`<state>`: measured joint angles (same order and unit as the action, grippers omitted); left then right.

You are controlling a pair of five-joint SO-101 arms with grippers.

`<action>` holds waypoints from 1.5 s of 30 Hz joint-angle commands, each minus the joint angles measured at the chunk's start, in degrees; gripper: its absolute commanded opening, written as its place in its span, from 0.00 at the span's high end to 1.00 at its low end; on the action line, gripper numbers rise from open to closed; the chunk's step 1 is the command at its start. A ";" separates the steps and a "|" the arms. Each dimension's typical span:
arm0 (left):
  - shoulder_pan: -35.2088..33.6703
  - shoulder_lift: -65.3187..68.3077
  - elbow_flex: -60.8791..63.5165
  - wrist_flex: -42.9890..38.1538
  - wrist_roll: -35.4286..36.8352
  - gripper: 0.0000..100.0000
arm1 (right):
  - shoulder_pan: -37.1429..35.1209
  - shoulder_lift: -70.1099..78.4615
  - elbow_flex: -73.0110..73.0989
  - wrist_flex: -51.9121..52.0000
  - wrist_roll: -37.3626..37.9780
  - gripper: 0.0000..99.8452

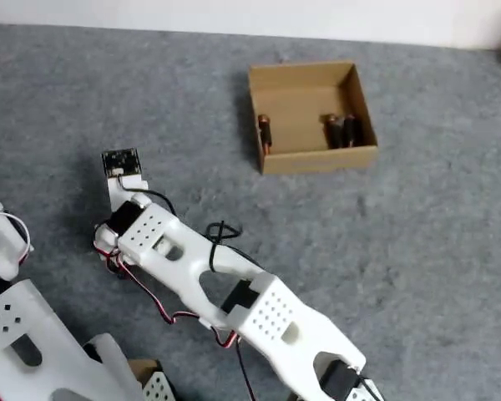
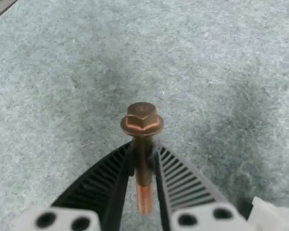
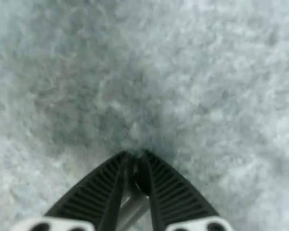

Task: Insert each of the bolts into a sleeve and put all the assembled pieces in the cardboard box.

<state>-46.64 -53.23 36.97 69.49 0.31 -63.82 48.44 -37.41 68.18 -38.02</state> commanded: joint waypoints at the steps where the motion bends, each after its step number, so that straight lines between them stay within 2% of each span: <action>1: 0.13 -1.45 -2.68 -0.79 0.44 1.00 | 1.10 -1.98 -7.16 6.20 -0.18 0.99; 3: 0.13 -1.45 -2.68 -0.79 0.53 1.00 | 1.89 -1.71 -10.95 8.92 -0.09 0.97; 9: 0.13 -1.45 -2.68 -0.79 0.53 1.00 | 1.98 -1.71 -18.07 17.45 -0.53 0.81; 11: 0.13 -1.45 -2.68 -0.79 0.53 1.00 | 0.92 -1.71 -19.03 19.47 -2.81 0.81; 16: 0.13 -1.45 -2.68 -0.79 0.53 1.00 | -0.66 -1.45 -18.77 20.09 -22.51 0.81; 23: 0.13 -1.45 -2.86 -0.79 0.53 1.00 | -4.62 7.08 -19.30 14.11 -23.21 0.81; 29: 0.04 -1.45 -2.86 -0.79 0.53 1.00 | -4.35 10.59 -20.53 12.00 -23.30 0.81; 37: 0.04 -1.45 -2.86 -0.79 0.53 1.00 | -4.88 9.98 -20.70 14.46 -23.82 0.81; 42: -0.22 -1.45 -3.03 -0.88 0.53 1.00 | -5.05 9.89 -20.70 18.51 -35.08 0.81; 45: -0.22 -1.45 -3.65 -0.53 0.53 1.00 | -5.14 10.15 -20.70 19.21 -37.80 0.81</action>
<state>-46.64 -53.23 36.97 69.49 0.31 -67.43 58.81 -57.98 85.32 -72.48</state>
